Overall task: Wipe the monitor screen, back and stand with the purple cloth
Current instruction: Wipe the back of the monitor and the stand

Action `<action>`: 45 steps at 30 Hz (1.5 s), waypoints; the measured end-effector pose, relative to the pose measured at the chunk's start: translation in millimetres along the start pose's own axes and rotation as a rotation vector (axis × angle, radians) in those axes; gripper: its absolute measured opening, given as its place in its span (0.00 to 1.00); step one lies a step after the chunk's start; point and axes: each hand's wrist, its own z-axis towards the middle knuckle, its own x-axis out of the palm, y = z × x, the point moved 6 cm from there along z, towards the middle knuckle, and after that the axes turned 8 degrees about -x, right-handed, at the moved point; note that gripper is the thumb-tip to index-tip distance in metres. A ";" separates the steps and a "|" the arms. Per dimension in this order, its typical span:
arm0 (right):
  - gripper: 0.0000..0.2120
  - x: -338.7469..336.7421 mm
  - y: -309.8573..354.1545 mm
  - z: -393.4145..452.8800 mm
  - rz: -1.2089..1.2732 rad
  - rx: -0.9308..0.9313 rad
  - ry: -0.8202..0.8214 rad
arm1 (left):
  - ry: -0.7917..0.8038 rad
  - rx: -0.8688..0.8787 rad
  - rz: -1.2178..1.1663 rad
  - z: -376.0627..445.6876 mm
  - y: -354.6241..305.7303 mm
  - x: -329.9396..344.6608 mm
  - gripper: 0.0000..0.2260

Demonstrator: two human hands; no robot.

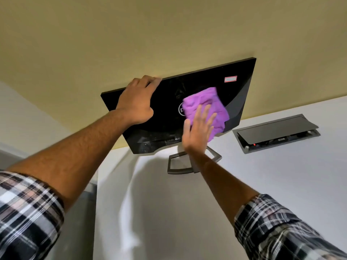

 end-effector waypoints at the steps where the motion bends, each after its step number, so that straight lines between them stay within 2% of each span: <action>1: 0.33 -7.0 -1.3 9.5 0.053 0.113 -0.046 | 0.007 0.001 0.002 -0.1 1.1 0.5 0.41; 3: 0.33 -11.4 9.4 19.3 0.149 0.292 -0.107 | 0.022 0.001 0.006 0.3 1.7 0.8 0.42; 5: 0.34 -1.8 34.5 11.3 0.192 0.336 -0.128 | 0.029 0.000 0.006 0.4 2.1 0.6 0.42; 9: 0.35 43.5 88.9 -43.9 0.207 0.117 -0.066 | 0.024 0.004 0.012 0.2 1.4 -0.2 0.42; 12: 0.34 57.8 87.2 -58.8 0.179 0.037 0.033 | 0.019 0.009 0.015 1.8 0.6 -0.7 0.42; 14: 0.34 46.4 76.2 -46.5 0.158 0.030 0.028 | 0.018 0.010 0.010 2.3 1.5 -0.9 0.42; 16: 0.33 24.2 55.2 -20.3 0.209 0.167 -0.048 | 0.019 0.012 0.008 2.2 2.0 -0.5 0.42; 19: 0.34 -0.9 15.0 16.0 0.356 0.504 -0.168 | 0.034 0.013 0.008 1.7 2.4 0.4 0.42; 21: 0.35 -1.2 12.0 20.4 0.385 0.561 -0.191 | 0.034 0.009 0.009 1.1 2.0 0.1 0.42; 23: 0.36 16.5 33.7 4.1 0.351 0.475 -0.165 | 0.026 0.005 0.014 0.6 1.2 -1.6 0.42; 27: 0.38 54.0 90.1 -43.0 0.332 0.187 -0.080 | 0.025 0.008 0.025 1.2 0.8 -2.8 0.41; 30: 0.40 57.7 90.4 -48.5 0.290 0.088 -0.056 | 0.029 0.013 0.022 2.0 2.4 -2.0 0.41; 33: 0.39 43.5 70.6 -31.5 0.247 0.146 -0.050 | 0.025 0.013 0.029 1.5 1.6 -3.1 0.42; 38: 0.36 17.6 24.4 1.6 0.377 0.426 -0.155 | 0.039 0.021 0.045 1.2 2.0 -3.4 0.43; 40: 0.37 25.2 33.5 -4.7 0.373 0.426 -0.149 | 0.042 0.023 0.056 1.2 2.7 -2.4 0.43; 43: 0.38 46.2 77.7 -35.9 0.320 0.194 -0.126 | 0.030 0.028 0.065 1.3 3.2 -2.2 0.43; 45: 0.38 63.8 98.8 -59.4 0.239 0.029 -0.036 | 0.029 0.035 0.066 1.8 2.8 -3.0 0.42</action>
